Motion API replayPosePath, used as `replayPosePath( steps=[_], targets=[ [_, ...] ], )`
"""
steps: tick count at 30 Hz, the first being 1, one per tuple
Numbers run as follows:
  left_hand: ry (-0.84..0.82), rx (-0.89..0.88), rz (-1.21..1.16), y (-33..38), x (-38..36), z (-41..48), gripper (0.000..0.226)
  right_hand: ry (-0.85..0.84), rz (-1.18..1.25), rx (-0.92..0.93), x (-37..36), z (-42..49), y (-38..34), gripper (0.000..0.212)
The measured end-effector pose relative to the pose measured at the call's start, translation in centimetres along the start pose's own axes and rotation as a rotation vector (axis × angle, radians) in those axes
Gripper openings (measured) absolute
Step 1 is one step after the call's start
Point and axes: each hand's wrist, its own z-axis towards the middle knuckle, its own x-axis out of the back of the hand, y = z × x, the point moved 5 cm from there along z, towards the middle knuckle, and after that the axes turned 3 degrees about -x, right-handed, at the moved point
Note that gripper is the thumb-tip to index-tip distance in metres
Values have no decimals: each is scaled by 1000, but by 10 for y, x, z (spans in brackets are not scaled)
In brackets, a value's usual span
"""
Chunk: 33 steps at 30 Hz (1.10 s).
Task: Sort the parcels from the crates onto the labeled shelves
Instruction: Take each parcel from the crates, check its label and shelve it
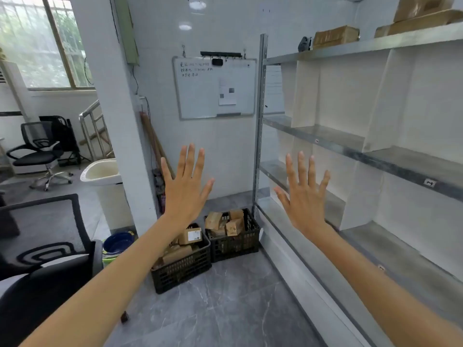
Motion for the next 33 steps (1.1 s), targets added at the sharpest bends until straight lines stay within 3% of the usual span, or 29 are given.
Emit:
replayPosePath(
  steps=[22,33],
  targets=[
    [-177,6,-37,-99,-158,51,67,-195,59,1,-171,65,-98,72],
    [-224,31,-136,-101,-252,84,68,-298,66,-2,-264,115,-102,75]
  ],
)
